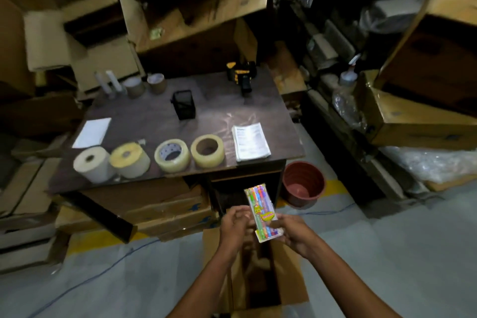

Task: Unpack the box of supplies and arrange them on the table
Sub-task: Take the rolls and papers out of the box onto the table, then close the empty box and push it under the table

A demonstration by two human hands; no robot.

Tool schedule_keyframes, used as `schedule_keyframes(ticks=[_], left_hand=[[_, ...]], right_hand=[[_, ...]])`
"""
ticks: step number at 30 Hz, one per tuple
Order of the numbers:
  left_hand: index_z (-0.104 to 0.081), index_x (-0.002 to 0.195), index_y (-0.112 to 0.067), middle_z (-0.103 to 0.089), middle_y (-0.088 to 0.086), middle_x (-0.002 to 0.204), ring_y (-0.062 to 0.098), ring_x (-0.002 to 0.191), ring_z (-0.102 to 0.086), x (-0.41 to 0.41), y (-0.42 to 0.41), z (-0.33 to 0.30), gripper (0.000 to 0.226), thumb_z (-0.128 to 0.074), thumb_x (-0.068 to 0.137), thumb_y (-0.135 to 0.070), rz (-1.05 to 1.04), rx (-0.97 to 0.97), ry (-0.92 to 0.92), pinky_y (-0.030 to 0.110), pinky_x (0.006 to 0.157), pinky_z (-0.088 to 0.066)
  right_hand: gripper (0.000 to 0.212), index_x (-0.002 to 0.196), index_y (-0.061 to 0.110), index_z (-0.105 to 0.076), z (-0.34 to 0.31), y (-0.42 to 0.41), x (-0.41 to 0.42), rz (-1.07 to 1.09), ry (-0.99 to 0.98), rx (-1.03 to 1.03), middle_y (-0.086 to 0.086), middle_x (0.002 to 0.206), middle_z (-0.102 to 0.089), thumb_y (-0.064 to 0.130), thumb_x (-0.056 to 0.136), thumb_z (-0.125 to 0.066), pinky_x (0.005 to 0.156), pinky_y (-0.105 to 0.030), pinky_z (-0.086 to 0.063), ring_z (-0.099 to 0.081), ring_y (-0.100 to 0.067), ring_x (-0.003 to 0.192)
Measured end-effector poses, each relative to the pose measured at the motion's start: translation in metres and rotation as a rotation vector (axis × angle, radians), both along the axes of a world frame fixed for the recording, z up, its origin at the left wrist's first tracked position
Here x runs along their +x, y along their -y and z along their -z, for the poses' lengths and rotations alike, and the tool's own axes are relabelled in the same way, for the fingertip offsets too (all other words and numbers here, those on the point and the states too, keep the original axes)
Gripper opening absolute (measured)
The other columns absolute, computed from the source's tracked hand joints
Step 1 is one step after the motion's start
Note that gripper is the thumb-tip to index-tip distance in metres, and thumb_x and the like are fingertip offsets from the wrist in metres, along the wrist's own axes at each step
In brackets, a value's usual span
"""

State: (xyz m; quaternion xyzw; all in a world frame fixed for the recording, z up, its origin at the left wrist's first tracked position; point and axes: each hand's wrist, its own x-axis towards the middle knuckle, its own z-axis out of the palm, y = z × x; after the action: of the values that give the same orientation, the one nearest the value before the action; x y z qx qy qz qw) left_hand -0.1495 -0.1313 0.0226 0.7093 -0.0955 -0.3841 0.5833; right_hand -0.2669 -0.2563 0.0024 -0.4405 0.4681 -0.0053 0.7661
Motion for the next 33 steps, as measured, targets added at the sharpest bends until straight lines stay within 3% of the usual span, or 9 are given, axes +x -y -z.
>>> schedule_keyframes(ticks=[5,7,10,15,19,23,26,30,33], left_hand=[[-0.064,0.096,-0.011,-0.068,0.011,0.09,0.02,0.072,-0.067,0.035,0.038,-0.031,0.013,-0.055,0.095,-0.002,-0.023,-0.017,-0.004,0.026,0.054,-0.053],[-0.064,0.101,-0.009,-0.068,0.01,0.09,0.02,0.071,-0.066,0.055,0.051,-0.035,0.014,-0.053,0.096,-0.004,-0.034,-0.024,-0.023,0.023,0.051,-0.052],[-0.064,0.106,-0.01,-0.068,0.009,0.091,0.021,0.074,-0.065,0.084,0.067,-0.038,0.017,-0.048,0.1,-0.008,-0.038,-0.039,-0.038,0.025,0.055,-0.052],[-0.065,0.1,-0.012,-0.07,0.01,0.093,0.021,0.076,-0.065,0.121,0.082,-0.03,0.018,-0.047,0.1,-0.011,0.022,-0.009,-0.007,0.024,0.057,-0.053],[-0.066,0.098,-0.01,-0.07,0.009,0.087,0.019,0.074,-0.064,0.139,0.081,-0.023,0.019,-0.047,0.1,-0.011,0.034,0.014,0.019,0.024,0.057,-0.052],[-0.066,0.096,-0.014,-0.07,0.008,0.085,0.018,0.072,-0.064,0.149,0.077,-0.013,0.021,-0.046,0.101,-0.013,0.059,0.026,0.029,0.027,0.058,-0.052],[-0.067,0.096,-0.015,-0.07,0.007,0.086,0.017,0.073,-0.065,0.151,0.075,-0.012,0.021,-0.046,0.102,-0.014,0.074,0.04,0.045,0.028,0.06,-0.052],[-0.066,0.095,-0.017,-0.07,0.005,0.086,0.016,0.073,-0.065,0.151,0.075,-0.01,0.022,-0.045,0.102,-0.015,0.107,0.054,0.066,0.027,0.061,-0.052],[-0.066,0.094,-0.02,-0.071,0.007,0.089,0.018,0.077,-0.066,0.152,0.069,-0.009,0.023,-0.046,0.102,-0.016,0.142,0.055,0.083,0.029,0.063,-0.052]], right_hand=[[0.032,0.11,0.004,-0.069,-0.04,0.046,0.034,0.138,0.062,-0.02,-0.011,0.088,-0.075,-0.007,0.081,-0.065,0.059,-0.026,-0.058,-0.072,-0.019,0.071],[0.028,0.108,0.002,-0.068,-0.052,0.068,0.053,0.185,0.063,-0.029,-0.009,0.079,-0.075,-0.009,0.082,-0.062,0.054,-0.025,-0.057,-0.072,-0.016,0.063],[0.029,0.107,0.0,-0.069,-0.061,0.102,0.08,0.274,0.042,-0.06,-0.012,0.083,-0.075,-0.009,0.08,-0.062,0.062,-0.029,-0.059,-0.071,-0.02,0.067],[0.028,0.099,-0.003,-0.066,-0.065,0.144,0.12,0.435,-0.041,-0.165,-0.013,0.07,-0.068,-0.016,0.081,-0.049,0.052,-0.027,-0.052,-0.064,-0.023,0.055],[0.021,0.066,0.003,-0.059,-0.059,0.167,0.137,0.465,-0.282,-0.397,-0.014,0.067,-0.055,-0.013,0.077,-0.052,0.054,-0.03,-0.044,-0.053,-0.022,0.057],[0.023,0.093,-0.001,-0.068,-0.048,0.185,0.145,0.485,-0.35,-0.457,-0.016,0.08,-0.061,-0.011,0.078,-0.054,0.051,-0.029,-0.049,-0.059,-0.026,0.065],[0.023,0.092,-0.001,-0.07,-0.045,0.187,0.15,0.346,-0.366,-0.549,-0.014,0.077,-0.06,-0.011,0.079,-0.054,0.048,-0.022,-0.045,-0.052,-0.019,0.051],[0.025,0.092,-0.002,-0.072,-0.041,0.19,0.152,0.249,-0.403,-0.613,-0.014,0.077,-0.063,-0.01,0.079,-0.053,0.046,-0.026,-0.051,-0.059,-0.025,0.06],[0.023,0.102,0.0,-0.074,-0.037,0.199,0.152,0.194,-0.447,-0.66,-0.012,0.087,-0.07,0.005,0.082,-0.063,0.073,-0.036,-0.057,-0.067,-0.022,0.082]])
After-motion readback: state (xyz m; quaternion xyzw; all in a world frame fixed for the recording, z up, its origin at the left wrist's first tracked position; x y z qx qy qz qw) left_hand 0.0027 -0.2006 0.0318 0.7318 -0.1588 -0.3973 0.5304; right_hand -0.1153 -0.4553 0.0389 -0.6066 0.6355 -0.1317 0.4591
